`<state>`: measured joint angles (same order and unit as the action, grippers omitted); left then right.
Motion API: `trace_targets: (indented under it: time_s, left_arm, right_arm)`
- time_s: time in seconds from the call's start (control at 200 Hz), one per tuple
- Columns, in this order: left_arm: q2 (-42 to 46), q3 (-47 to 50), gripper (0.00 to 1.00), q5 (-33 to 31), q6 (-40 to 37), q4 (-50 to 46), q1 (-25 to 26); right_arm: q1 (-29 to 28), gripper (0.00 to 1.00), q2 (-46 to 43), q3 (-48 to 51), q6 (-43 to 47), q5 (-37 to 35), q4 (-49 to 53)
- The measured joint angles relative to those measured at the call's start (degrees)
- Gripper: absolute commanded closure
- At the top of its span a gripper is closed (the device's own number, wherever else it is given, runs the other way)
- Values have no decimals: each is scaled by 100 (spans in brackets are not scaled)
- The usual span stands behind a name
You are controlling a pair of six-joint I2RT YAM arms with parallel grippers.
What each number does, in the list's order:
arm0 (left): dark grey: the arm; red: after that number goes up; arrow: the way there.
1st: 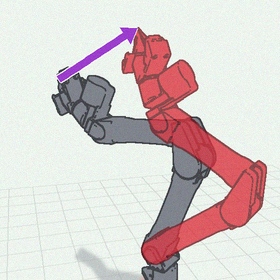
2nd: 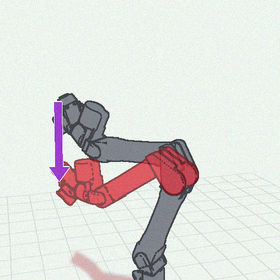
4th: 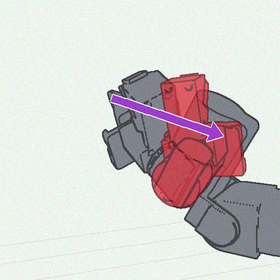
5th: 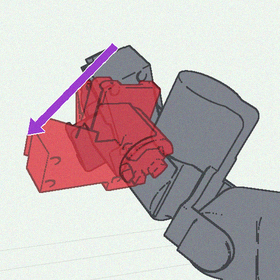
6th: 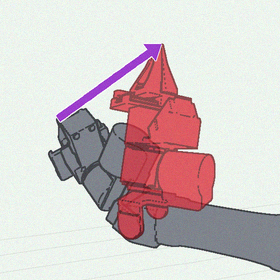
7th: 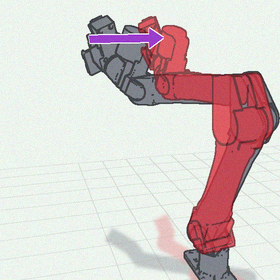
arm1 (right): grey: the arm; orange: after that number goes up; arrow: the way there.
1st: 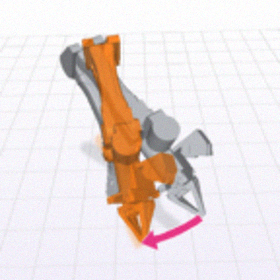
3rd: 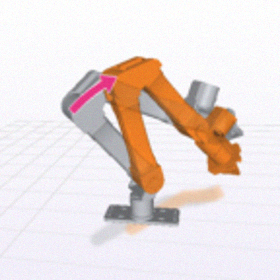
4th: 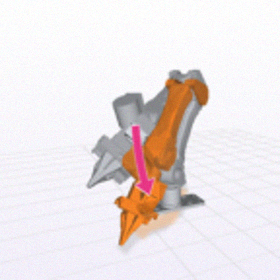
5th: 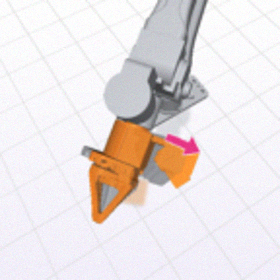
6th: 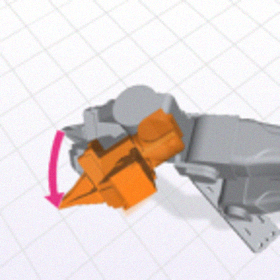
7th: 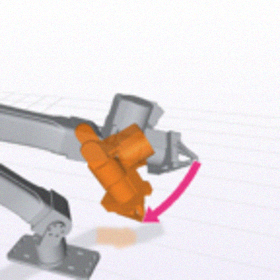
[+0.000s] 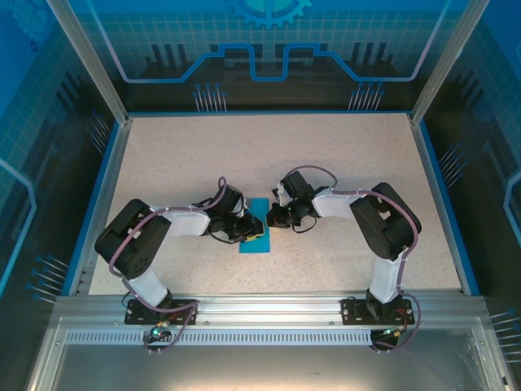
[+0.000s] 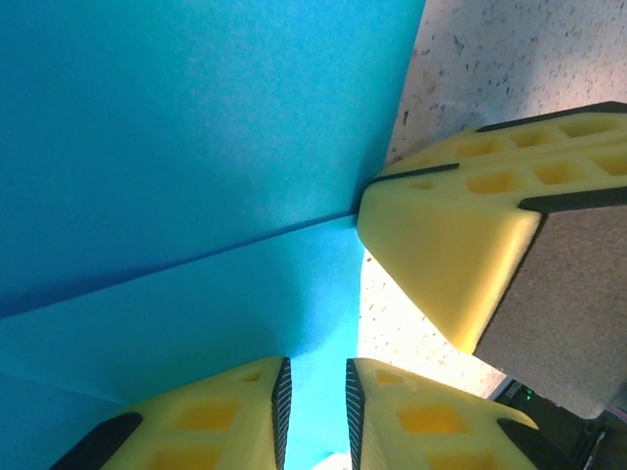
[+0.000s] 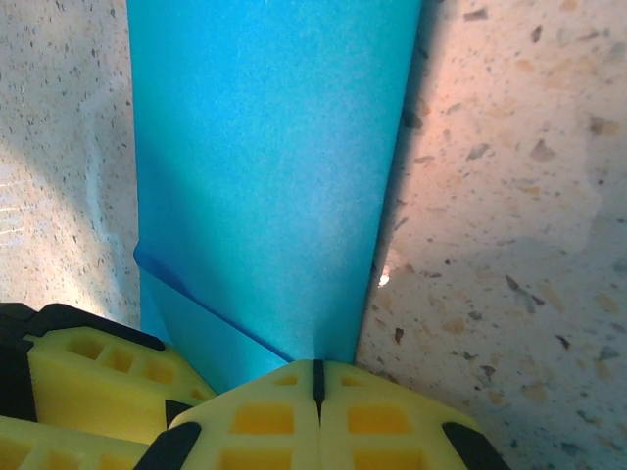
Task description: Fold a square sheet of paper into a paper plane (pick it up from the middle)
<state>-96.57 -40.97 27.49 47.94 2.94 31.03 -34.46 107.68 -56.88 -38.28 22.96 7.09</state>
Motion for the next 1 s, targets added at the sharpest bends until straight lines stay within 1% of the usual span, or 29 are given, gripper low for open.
trace_targets:
  time_s: [0.225, 0.325, 0.39, 0.505, 0.575, 0.675, 0.79, 0.855, 1.0]
  left_arm:
    - [-50, -2, 81, -7, 2, -2, 0]
    - [-92, -4, 82, -24, 2, -4, 0]
    - [-96, -4, 83, -39, 2, -11, 0]
    - [-98, -13, 85, -96, 2, -55, 26]
    - [-98, -13, 85, -111, 2, -70, 26]
    - [-101, -20, 86, -127, 2, -94, 26]
    - [-101, -39, 87, -170, 4, -140, 33]
    - [-101, -50, 88, -195, 4, -175, 33]
    - [-101, -70, 88, -232, 9, -225, 44]
  right_arm:
    - [0, 97, 33, -52, 0, 0, 31]
    - [0, 96, 33, -63, 0, 0, 57]
    - [0, 92, 31, -76, -13, 0, 87]
    - [0, 80, -107, -79, -31, -66, 219]
    - [0, 78, -361, -76, -57, -197, 350]
    - [0, 80, -852, -76, -66, -382, 487]
    - [-48, 86, -1305, -44, -63, -560, 555]
    - [-142, 88, -1397, 28, -87, -634, 562]
    - [-555, 92, -1410, 284, -199, -675, 680]
